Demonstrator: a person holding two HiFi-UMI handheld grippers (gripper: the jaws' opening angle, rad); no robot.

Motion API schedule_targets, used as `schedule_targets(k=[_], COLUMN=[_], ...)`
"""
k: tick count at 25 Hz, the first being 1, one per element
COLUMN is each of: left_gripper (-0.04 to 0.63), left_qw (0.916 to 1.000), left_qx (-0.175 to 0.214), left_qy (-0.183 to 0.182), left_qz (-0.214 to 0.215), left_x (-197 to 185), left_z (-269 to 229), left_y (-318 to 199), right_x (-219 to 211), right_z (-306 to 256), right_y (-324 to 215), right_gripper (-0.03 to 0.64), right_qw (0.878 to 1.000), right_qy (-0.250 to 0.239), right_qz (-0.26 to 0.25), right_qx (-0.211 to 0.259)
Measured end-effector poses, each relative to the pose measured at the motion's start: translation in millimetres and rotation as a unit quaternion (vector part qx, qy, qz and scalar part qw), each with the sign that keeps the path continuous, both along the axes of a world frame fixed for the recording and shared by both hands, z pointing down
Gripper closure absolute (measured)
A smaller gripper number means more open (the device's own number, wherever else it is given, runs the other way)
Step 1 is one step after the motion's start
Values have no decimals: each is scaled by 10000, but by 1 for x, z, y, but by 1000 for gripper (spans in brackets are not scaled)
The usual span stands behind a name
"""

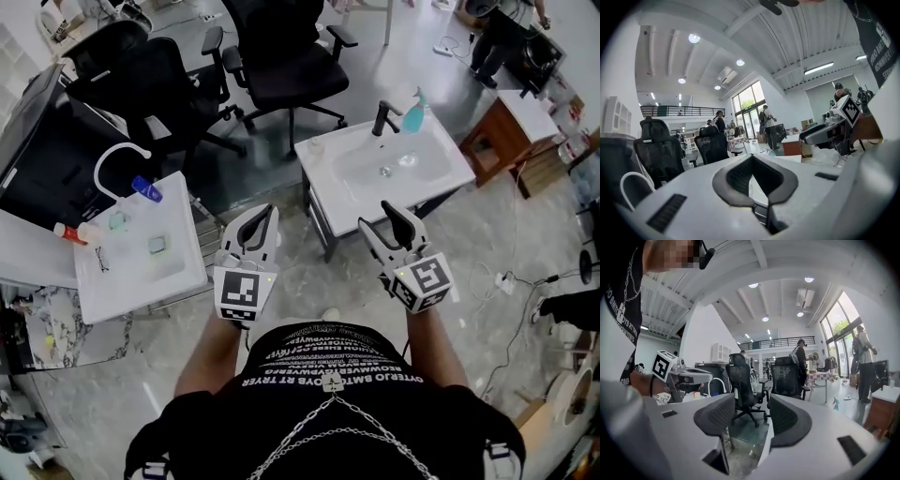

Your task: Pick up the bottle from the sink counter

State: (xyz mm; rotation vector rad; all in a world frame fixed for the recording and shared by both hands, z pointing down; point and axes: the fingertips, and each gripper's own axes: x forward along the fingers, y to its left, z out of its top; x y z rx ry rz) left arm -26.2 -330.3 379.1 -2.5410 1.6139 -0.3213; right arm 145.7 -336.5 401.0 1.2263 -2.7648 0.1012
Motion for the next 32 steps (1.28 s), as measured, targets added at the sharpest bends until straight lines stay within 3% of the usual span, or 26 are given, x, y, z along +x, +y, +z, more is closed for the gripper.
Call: schedule_targets(k=[6, 17, 32], left_gripper=[590, 590, 591], left_qw=[9994, 9983, 9996], left_qx=[-1, -119, -137], left_qy=[30, -7, -99], left_qz=[-340, -567, -223], left_x=[8, -4, -36], left_z=[-1, 13, 19], left_y=[-22, -45, -157], right_x=[21, 7, -40], right_z=[8, 27, 54], right_y=[-25, -61, -161], right_gripper=[405, 405, 397], right_qw=[9998, 9990, 9985], right_qy=[48, 74, 339], right_qz=[-196, -401, -274], right_qx=[-76, -192, -317])
